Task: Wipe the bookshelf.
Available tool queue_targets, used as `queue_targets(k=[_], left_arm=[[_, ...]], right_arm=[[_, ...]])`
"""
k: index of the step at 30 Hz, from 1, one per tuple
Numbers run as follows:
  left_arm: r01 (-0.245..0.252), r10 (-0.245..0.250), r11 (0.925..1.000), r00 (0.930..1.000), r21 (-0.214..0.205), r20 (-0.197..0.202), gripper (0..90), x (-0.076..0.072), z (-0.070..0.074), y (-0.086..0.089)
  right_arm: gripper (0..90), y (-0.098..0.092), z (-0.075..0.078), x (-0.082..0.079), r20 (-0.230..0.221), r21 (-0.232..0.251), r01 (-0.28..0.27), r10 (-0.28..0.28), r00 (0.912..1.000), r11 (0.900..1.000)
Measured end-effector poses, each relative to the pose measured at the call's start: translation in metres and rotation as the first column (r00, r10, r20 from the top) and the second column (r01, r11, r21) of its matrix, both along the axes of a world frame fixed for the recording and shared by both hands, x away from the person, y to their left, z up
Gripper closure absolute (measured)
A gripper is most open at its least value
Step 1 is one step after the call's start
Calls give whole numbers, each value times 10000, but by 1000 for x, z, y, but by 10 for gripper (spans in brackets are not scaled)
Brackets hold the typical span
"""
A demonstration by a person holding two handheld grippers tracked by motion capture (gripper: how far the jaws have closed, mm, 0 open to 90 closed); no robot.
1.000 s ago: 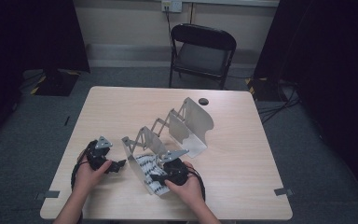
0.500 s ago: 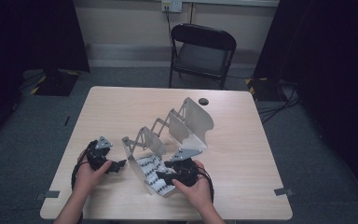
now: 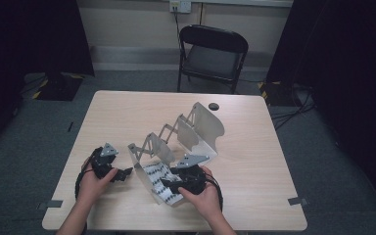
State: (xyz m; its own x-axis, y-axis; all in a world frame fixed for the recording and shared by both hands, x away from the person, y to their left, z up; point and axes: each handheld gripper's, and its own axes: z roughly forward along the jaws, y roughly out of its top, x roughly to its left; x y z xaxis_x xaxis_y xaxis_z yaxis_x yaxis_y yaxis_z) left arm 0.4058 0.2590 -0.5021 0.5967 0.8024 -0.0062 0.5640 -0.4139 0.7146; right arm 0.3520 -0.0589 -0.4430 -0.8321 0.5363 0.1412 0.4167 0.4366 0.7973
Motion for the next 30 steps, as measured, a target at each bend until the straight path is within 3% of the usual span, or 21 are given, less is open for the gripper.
queue_targets(k=[13, 19, 25, 30], left_arm=[[42, -42, 10000, 10000, 9, 55, 2, 0, 0, 0], [80, -81, 10000, 10000, 52, 43, 1, 0, 0, 0], [101, -101, 9999, 9999, 31, 25, 0, 0, 0, 0], [115, -115, 9999, 9999, 29, 18, 0, 1, 0, 0]], right_arm=[[478, 10, 12, -6, 232, 131, -510, 507, 9984, 9986], [479, 21, -9, -4, 197, -503, -671, 681, 9975, 9965], [449, 19, -34, 1, -59, -693, -440, 437, 9990, 9966], [377, 17, -43, 3, 219, -1045, -51, 74, 9997, 9945]])
